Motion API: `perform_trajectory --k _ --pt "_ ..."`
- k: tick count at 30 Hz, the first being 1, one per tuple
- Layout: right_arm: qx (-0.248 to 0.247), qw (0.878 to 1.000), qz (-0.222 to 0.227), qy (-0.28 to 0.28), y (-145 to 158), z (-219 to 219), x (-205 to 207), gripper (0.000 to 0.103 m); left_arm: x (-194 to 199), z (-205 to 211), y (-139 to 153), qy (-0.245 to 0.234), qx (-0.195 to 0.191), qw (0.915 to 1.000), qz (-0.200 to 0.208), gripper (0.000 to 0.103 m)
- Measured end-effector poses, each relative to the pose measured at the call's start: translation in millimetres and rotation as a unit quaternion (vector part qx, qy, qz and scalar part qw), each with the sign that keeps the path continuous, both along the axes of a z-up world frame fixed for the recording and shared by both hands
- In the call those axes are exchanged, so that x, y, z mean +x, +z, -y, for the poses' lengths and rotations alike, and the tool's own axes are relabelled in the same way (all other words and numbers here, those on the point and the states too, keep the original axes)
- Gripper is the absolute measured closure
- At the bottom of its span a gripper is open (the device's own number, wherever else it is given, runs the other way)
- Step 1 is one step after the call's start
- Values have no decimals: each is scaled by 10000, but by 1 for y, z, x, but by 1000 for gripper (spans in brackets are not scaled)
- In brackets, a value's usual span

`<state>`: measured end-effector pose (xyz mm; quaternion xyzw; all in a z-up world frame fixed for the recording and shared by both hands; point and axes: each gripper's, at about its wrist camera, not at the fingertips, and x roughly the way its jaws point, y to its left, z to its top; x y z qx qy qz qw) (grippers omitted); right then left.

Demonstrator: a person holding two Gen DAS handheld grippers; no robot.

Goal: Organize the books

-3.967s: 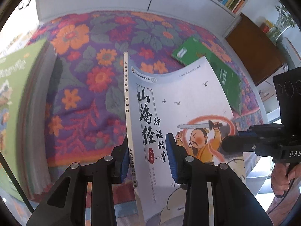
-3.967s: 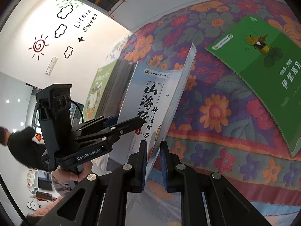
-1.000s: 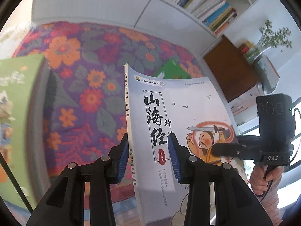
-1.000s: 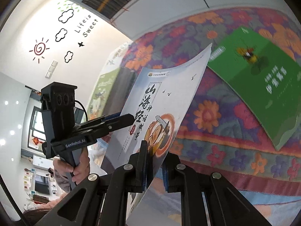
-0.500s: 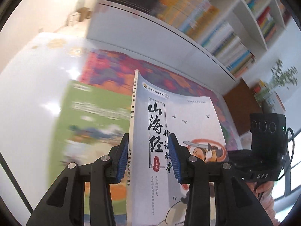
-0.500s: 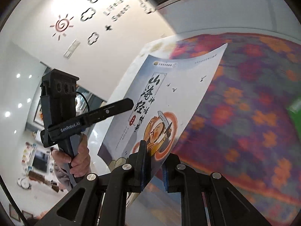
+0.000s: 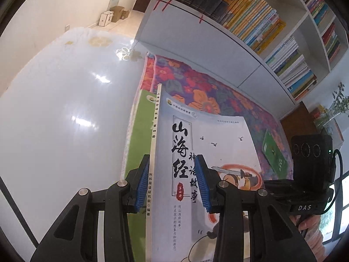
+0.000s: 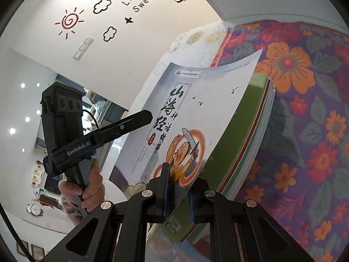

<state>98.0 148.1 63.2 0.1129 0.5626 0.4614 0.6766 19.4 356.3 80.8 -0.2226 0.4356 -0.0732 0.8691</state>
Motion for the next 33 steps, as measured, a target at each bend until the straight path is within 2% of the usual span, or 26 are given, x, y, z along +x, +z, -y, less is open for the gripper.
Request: perform_trajectory --k 6,9,12,15,18,21,26,33 --pt "84 9996 -148 -237 -12 6 5 89 -4 -12 2 264 251 9992 135 64" --pt "165 9991 -150 -348 -13 10 4 89 -12 -14 10 361 197 9988 279 63" --pt "187 9989 -90 -413 -13 11 2 89 -17 -9 17 413 420 9977 341 62" --pt "273 9985 -122 -459 -17 15 0 89 -17 5 12 184 378 9990 165 62" --pt "365 9978 -233 -512 -19 18 1 89 -14 21 -2 29 508 9986 -147 62" --pt "404 9973 -267 -548 -21 22 0 89 -13 26 -6 90 681 9976 -128 61" --pt "248 9955 -461 -788 -17 39 -11 89 -13 24 -6 166 599 9979 -188 61" --pt "-61 9971 -4 -753 -3 96 -32 89 -23 33 -3 600 104 9980 -148 61"
